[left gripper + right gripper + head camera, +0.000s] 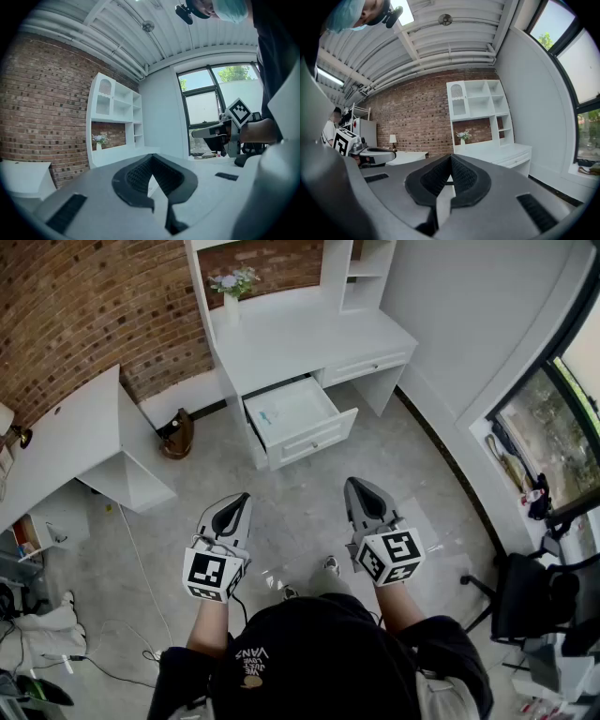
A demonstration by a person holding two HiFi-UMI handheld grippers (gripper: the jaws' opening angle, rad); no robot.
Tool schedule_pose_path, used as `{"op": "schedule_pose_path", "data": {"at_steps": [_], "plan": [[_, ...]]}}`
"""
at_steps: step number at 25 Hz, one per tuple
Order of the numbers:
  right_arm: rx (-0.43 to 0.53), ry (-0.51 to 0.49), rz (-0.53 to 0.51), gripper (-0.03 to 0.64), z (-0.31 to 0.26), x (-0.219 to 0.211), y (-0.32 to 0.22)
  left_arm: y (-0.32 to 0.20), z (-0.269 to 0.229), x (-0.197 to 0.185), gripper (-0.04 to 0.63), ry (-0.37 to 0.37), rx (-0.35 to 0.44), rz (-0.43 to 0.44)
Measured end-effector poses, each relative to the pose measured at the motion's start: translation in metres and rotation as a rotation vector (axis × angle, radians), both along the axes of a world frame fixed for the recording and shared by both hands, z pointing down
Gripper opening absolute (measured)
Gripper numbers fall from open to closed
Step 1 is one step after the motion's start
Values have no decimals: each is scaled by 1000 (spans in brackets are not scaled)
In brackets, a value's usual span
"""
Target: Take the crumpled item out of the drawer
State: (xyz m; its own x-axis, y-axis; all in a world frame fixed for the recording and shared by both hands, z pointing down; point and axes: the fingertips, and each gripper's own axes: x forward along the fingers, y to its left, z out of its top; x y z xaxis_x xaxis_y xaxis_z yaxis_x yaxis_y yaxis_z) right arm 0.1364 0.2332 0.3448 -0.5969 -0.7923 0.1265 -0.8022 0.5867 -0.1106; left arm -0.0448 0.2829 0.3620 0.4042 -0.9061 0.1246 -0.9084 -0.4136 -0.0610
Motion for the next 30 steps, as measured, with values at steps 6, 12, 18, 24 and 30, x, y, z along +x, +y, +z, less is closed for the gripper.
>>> {"op": "schedule_pose_path", "data": {"at_steps": [6,12,18,24,30], "plan": [[12,-23,-2,-2,-2,-2,-13,-12,0,-1,6,13,12,16],[-10,-29,-8,51,9,-4,-45,-38,10,-2,11,41,-4,26],[-38,-33,-16,94,22,-10,-95,-80,20,-9,74,40,-34,16],[-67,-14,-37,109,32,-13,-161,-141,22,-16,89,28,-53,-8],[-91,7,-83,118,44,-15,-232,-206,27,-15,95,24,-67,-49]]}}
